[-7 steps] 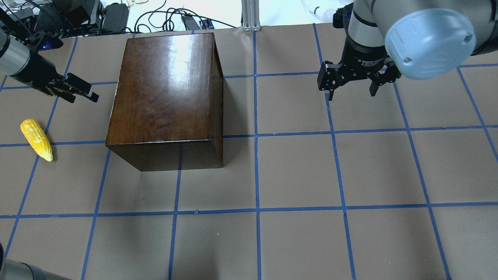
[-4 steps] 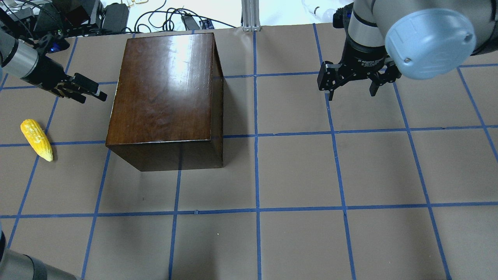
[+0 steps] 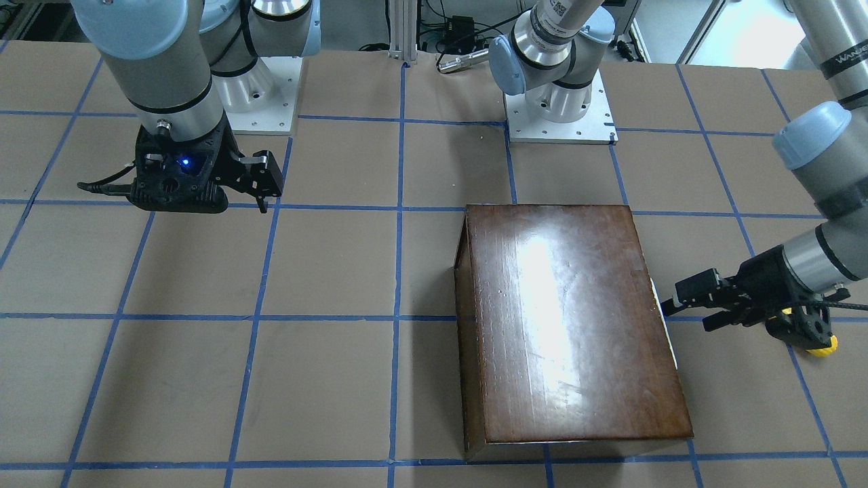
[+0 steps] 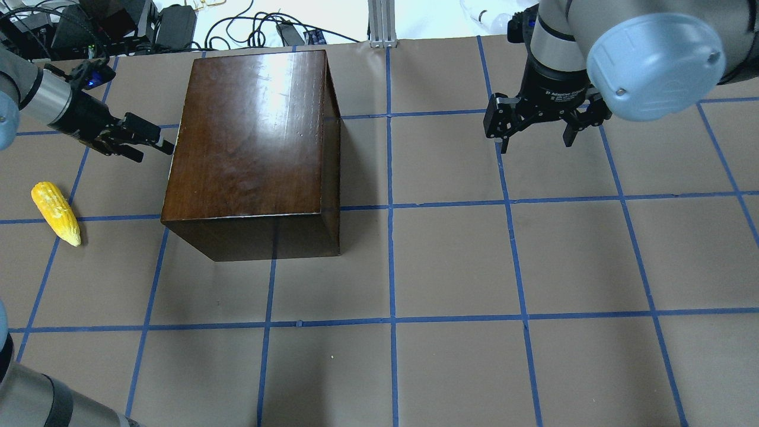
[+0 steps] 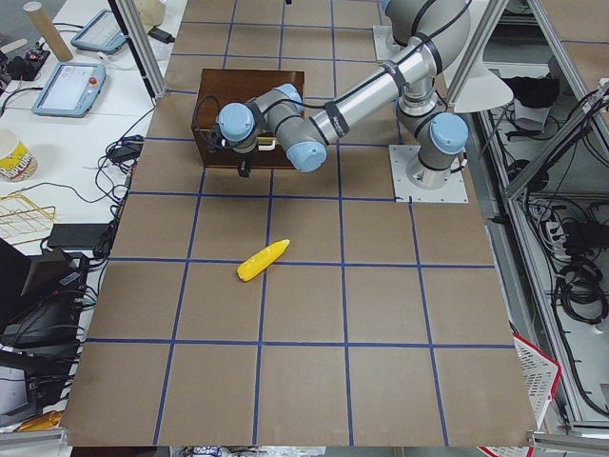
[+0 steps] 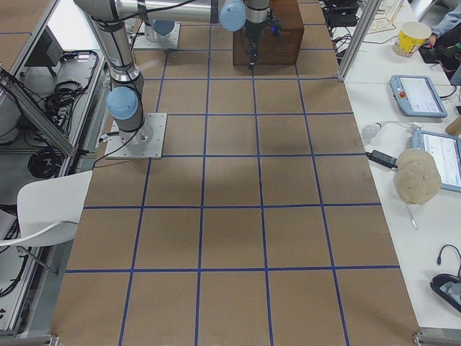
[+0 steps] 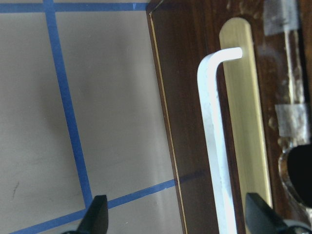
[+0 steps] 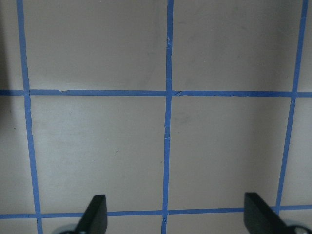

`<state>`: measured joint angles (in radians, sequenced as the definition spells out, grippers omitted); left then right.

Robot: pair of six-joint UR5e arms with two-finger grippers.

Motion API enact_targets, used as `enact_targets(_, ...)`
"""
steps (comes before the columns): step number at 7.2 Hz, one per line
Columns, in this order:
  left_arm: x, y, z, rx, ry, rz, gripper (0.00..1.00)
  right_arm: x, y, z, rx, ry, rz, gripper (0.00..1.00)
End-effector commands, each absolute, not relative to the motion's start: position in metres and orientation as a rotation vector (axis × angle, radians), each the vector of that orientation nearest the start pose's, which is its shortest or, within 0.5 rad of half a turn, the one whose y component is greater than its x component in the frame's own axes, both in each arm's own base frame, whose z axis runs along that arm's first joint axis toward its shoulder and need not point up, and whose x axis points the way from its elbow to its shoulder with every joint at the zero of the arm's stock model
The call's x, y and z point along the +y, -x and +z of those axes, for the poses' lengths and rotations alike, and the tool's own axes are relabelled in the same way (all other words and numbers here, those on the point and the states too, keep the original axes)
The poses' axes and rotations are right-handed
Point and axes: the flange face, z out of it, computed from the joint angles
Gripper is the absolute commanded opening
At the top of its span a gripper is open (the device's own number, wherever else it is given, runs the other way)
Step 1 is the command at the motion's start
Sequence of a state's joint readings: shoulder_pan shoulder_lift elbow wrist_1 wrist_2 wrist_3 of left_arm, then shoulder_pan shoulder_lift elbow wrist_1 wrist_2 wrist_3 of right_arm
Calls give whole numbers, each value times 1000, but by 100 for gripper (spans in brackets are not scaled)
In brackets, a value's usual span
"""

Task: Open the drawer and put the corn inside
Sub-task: 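Lower the left gripper and align it with the white drawer handle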

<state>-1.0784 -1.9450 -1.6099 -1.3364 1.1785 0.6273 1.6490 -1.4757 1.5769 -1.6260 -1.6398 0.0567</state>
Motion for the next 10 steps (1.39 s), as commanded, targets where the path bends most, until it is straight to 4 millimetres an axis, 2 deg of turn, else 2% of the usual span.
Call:
enact_targets(1,-611,-132,282,3579,-140,-100,100,-514,-167,442,3213,37,66,100)
enact_targets(4,-613,-130,280,3608,-100,-114,100,-514,-167,442,3213,37,66,100)
enact_targets(10,-613,-128,259,3632,-83,-48,100,-514,-167,442,3213,37,66,100)
